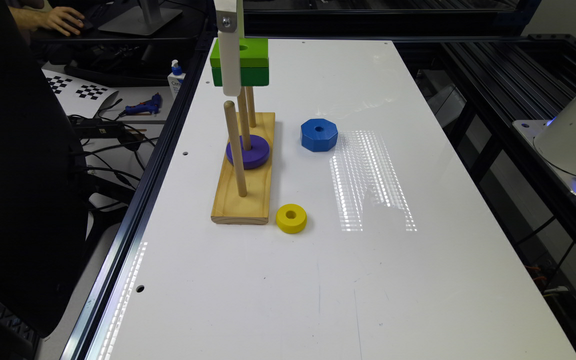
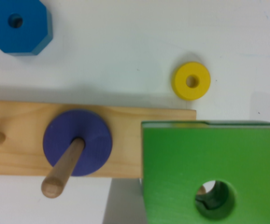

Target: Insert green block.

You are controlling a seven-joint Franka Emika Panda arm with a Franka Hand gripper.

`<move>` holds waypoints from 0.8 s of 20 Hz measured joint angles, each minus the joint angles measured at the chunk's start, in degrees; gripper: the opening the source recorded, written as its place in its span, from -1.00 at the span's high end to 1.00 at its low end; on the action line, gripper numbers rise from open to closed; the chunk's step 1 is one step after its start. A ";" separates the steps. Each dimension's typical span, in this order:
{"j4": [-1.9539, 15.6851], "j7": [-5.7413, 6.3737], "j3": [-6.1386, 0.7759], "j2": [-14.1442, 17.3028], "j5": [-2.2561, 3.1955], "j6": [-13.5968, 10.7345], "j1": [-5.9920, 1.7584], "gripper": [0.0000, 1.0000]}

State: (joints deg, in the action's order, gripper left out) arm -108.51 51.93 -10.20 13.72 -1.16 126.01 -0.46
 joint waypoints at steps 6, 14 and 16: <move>0.00 0.02 0.00 0.50 0.03 0.06 0.04 1.00; -0.01 0.04 0.00 1.27 0.13 0.38 0.07 1.00; -0.01 0.05 0.00 1.38 0.16 0.43 0.07 1.00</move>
State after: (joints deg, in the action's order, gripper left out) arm -108.52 51.98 -10.20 15.10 -1.00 126.45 -0.38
